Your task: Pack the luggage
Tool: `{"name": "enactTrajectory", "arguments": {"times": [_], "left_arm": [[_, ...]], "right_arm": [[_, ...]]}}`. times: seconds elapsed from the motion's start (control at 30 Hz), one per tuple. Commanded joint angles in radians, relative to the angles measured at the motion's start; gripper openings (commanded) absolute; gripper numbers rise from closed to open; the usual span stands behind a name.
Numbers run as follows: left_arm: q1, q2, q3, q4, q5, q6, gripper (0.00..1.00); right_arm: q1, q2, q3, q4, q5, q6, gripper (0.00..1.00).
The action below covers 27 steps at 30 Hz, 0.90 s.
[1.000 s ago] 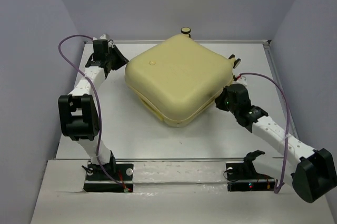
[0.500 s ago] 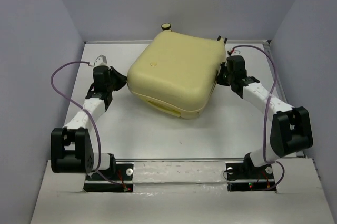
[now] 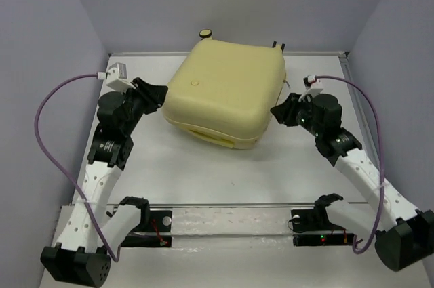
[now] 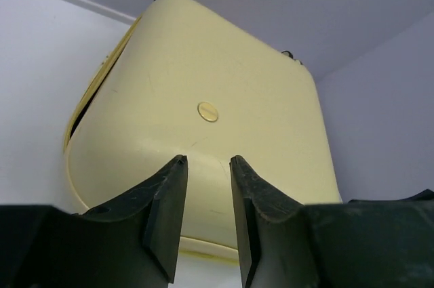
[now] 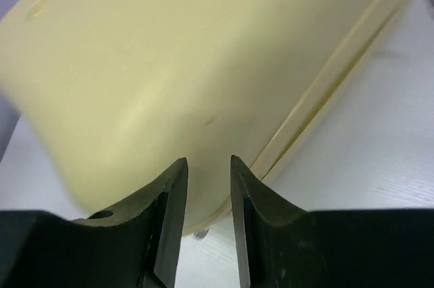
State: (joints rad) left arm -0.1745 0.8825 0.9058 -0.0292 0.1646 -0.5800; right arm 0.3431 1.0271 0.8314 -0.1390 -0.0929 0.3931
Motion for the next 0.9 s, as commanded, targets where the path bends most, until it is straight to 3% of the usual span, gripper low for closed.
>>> {"name": "enactTrajectory", "arguments": {"times": [0.0,0.13,0.27,0.33,0.57,0.73,0.87], "left_arm": [[-0.031,-0.140,-0.106,-0.064,0.044,0.008,0.42],[-0.152,-0.243,-0.366,0.004,0.047,-0.131,0.33],[-0.284,-0.307,-0.523,0.126,0.001,-0.237,0.29],[-0.318,-0.280,-0.582,0.190,-0.020,-0.276,0.30],[-0.428,-0.082,-0.553,0.376,-0.007,-0.273,0.42],[-0.500,0.027,-0.464,0.410,-0.034,-0.245,0.43],[-0.516,0.082,-0.426,0.422,-0.050,-0.233,0.43]], "right_arm": [[0.010,-0.145,-0.229,0.148,-0.281,0.088,0.07],[0.121,-0.223,-0.362,0.239,-0.358,0.116,0.11],[0.207,-0.257,-0.416,0.263,-0.228,0.104,0.45],[0.217,-0.221,-0.431,0.306,-0.211,0.115,0.49],[0.226,-0.113,-0.491,0.531,-0.073,0.070,0.51],[0.226,0.049,-0.462,0.650,-0.086,0.038,0.51],[0.226,0.087,-0.492,0.779,-0.113,0.044,0.49]]}}
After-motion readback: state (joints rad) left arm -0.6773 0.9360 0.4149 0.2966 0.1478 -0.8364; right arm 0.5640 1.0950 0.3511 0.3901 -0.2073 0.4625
